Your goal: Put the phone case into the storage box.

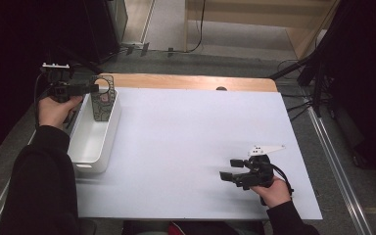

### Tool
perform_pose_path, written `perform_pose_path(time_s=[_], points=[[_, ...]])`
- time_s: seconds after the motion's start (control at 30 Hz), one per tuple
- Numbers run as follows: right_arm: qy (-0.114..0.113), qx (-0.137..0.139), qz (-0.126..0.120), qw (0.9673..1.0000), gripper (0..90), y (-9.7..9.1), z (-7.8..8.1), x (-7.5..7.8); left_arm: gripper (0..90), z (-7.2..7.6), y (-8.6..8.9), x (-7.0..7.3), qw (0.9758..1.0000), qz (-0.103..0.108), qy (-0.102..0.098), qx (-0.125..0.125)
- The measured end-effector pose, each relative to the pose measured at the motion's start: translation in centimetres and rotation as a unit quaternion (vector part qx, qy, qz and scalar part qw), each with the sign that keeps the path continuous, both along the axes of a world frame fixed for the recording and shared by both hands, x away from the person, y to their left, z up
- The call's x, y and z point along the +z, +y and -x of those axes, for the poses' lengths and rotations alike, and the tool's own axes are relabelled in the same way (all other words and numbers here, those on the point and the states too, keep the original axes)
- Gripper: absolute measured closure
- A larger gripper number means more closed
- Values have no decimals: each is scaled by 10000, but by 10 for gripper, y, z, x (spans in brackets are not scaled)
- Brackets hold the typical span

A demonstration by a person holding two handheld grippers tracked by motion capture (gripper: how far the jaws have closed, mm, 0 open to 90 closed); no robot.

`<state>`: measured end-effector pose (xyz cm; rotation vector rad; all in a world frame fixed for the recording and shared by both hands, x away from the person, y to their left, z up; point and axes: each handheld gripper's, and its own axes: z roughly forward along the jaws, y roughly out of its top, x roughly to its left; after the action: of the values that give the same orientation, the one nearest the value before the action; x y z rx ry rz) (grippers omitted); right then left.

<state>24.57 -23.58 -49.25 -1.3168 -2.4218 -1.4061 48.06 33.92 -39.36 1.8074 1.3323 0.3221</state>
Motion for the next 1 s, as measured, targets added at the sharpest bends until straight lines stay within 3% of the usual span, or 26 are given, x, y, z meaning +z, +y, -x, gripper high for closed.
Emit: perform_pose_path(time_s=[0.37,0.43,0.5,0.6,1.0], points=[[-9,61,28,10000,200,4,-7,0,328,15,-2,16,9998,107,55,-144],[-1,68,27,10000,199,4,-8,0,328,17,-3,19,9995,215,109,-207],[-11,81,32,10000,199,5,-9,0,329,21,-4,23,9994,228,26,-249],[-27,113,39,9999,199,7,-9,0,328,23,-6,27,9985,357,137,-384],[-13,116,44,9999,199,7,-12,0,328,37,-37,42,9961,105,114,-868]])
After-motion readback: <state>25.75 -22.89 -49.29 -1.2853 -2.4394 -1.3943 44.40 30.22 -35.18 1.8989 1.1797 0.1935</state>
